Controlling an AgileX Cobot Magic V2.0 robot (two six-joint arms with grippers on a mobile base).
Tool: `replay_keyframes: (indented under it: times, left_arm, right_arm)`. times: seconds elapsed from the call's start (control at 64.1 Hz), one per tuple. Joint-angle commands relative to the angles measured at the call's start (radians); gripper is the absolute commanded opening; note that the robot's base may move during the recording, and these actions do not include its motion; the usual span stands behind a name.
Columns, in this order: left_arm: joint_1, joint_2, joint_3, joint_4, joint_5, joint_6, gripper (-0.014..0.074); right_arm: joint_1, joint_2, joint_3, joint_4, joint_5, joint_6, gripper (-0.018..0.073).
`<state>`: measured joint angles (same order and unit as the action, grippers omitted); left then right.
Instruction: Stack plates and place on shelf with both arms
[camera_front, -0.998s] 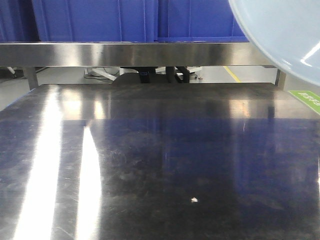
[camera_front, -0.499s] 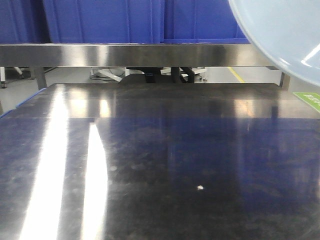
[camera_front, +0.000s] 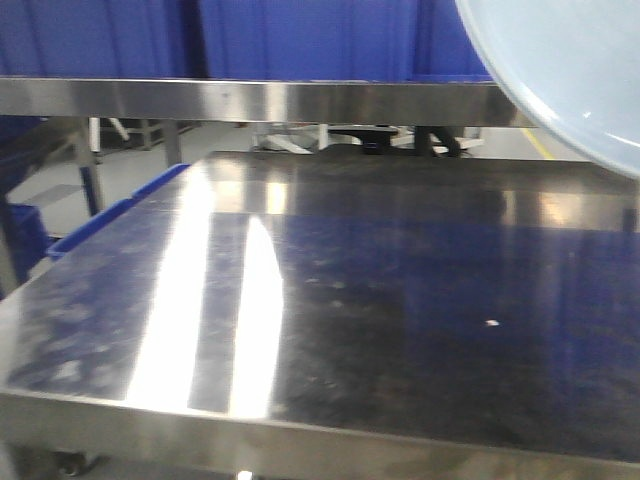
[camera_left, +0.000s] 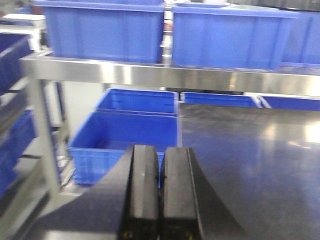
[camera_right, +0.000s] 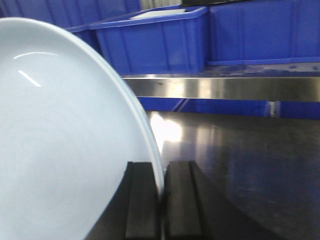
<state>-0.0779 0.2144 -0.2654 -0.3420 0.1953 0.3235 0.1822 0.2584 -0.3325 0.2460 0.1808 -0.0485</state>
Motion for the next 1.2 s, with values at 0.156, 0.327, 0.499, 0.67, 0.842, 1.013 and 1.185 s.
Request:
replay_keyframes:
  times: [0.156, 0.327, 0.499, 0.67, 0.842, 1.013, 1.185]
  left_arm:
    - [0.002, 0.009, -0.034, -0.015, -0.082, -0.011, 0.0080]
    - [0.002, 0.009, -0.034, -0.015, -0.082, -0.011, 0.0080]
    - [0.002, 0.009, -0.034, -0.015, -0.082, -0.011, 0.0080]
    - [0.002, 0.009, -0.034, -0.015, -0.082, -0.011, 0.0080]
    - [0.002, 0.009, -0.034, -0.015, -0.082, -0.011, 0.0080]
    - [0.002, 0.009, -0.034, -0.015, -0.082, -0.011, 0.0080]
    - [0.002, 0.009, -0.034, -0.015, -0.082, -0.011, 0.0080]
  right_arm:
    - [-0.003, 0.008, -0.029, 0.002, -0.110, -0.003, 0.0054]
    - [-0.003, 0.008, -0.029, 0.002, -0.110, -0.003, 0.0054]
    - [-0.003, 0.008, -0.029, 0.002, -0.110, -0.003, 0.0054]
    - [-0.003, 0.008, -0.029, 0.002, -0.110, -0.003, 0.0054]
    - [-0.003, 0.008, -0.029, 0.002, -0.110, -0.003, 0.0054]
    - [-0.003, 0.008, -0.029, 0.002, -0.110, -0.003, 0.0054]
    - [-0.003, 0.008, -0.029, 0.002, -0.110, -0.003, 0.0054]
